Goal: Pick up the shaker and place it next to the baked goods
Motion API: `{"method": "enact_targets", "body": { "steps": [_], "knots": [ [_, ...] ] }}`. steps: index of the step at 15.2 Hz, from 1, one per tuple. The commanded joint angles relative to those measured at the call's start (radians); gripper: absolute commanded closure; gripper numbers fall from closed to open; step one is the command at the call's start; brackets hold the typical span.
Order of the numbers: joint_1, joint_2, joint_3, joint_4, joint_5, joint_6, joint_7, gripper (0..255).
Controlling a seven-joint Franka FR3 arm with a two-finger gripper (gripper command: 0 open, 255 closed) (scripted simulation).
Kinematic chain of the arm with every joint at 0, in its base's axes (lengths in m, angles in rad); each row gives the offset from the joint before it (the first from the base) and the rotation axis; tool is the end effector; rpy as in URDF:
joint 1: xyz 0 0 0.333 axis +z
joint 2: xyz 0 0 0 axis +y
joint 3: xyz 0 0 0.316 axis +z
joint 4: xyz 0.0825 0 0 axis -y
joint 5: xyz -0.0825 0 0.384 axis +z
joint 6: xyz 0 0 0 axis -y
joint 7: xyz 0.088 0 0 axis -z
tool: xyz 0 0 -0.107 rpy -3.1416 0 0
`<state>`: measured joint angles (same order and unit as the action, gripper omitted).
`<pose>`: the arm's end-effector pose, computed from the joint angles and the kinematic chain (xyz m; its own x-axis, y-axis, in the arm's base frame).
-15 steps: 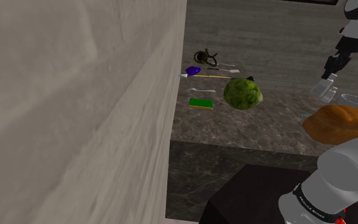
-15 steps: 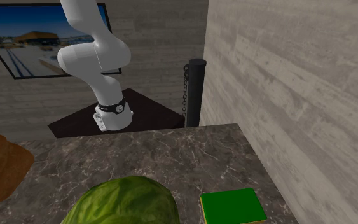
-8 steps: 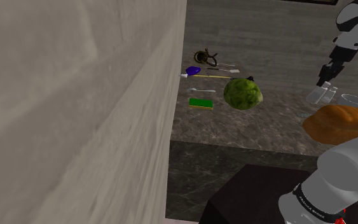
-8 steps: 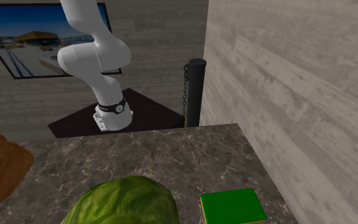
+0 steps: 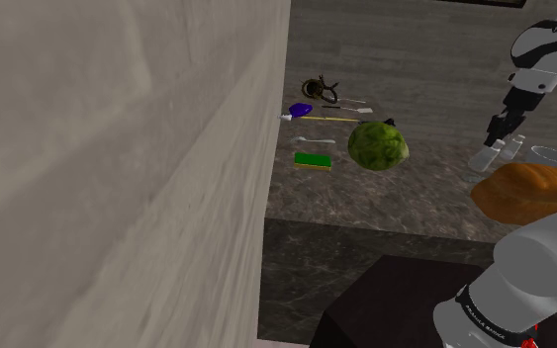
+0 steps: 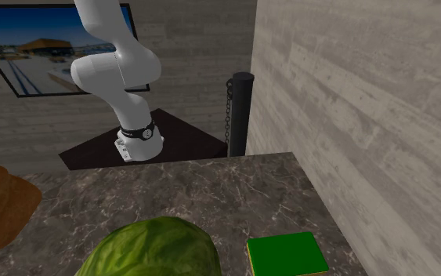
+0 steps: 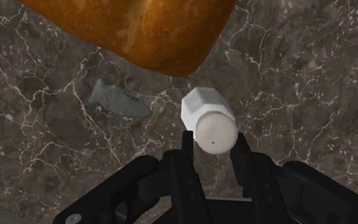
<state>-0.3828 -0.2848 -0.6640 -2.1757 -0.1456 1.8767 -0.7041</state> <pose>0.2155 -0.4271 0.4778 0.9643 -0.2637 -0.0258 -0.2649 -0.9615 -0.0725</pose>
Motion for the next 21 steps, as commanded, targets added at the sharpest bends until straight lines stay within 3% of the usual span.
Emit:
{"method": "enact_targets", "body": {
  "steps": [1, 18, 21],
  "knots": [
    [-0.001, 0.009, -0.008, -0.02, 0.002, 0.028, -0.007, 255],
    [0.01, 0.124, -0.06, -0.17, 0.055, 0.276, -0.062, 255],
    [0.01, 0.124, -0.059, -0.17, 0.055, 0.276, -0.062, 255]
  ]
}}
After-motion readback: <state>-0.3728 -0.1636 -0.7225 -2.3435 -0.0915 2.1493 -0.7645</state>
